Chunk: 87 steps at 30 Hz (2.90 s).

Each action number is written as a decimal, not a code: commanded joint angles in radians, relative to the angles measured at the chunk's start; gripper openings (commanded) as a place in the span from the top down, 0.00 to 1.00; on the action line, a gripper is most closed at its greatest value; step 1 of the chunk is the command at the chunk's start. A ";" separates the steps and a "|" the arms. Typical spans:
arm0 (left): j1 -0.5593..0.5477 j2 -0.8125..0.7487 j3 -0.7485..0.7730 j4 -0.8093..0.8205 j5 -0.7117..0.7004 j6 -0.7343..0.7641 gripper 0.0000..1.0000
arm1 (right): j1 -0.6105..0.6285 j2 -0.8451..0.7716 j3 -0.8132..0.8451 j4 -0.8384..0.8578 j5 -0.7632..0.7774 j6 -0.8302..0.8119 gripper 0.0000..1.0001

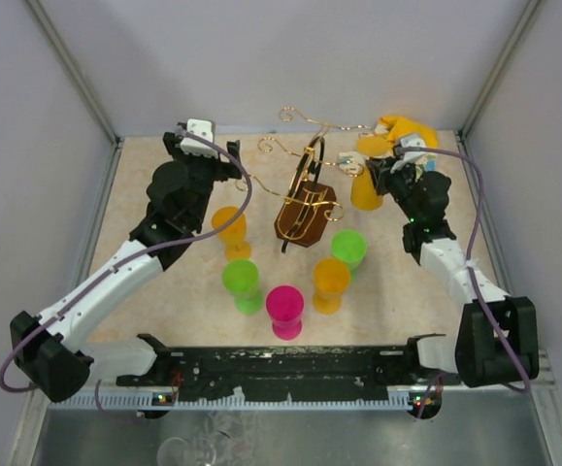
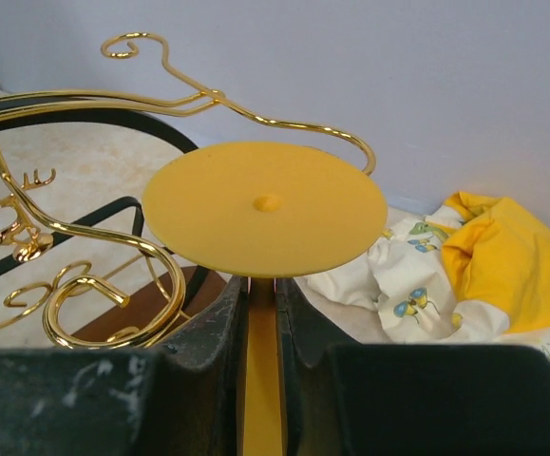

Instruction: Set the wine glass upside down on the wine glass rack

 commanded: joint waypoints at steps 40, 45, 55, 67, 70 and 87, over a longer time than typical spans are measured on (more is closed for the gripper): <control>0.054 0.008 -0.052 0.091 0.017 0.007 0.05 | -0.005 0.289 0.034 0.481 -0.070 0.049 1.00; 0.054 0.009 -0.054 0.092 0.022 -0.001 0.05 | -0.005 0.318 0.074 0.450 -0.088 0.038 1.00; 0.055 0.013 -0.055 0.094 0.020 -0.002 0.05 | -0.005 0.361 0.161 0.380 -0.094 0.039 1.00; 0.057 0.013 -0.060 0.098 0.018 -0.003 0.05 | -0.004 0.396 0.227 0.299 -0.026 0.032 1.00; 0.056 0.013 -0.060 0.098 0.019 -0.003 0.05 | -0.004 0.436 0.239 0.285 -0.011 0.031 1.00; 0.060 0.022 -0.055 0.099 0.027 0.000 0.05 | -0.006 0.377 0.170 0.302 0.128 0.018 1.00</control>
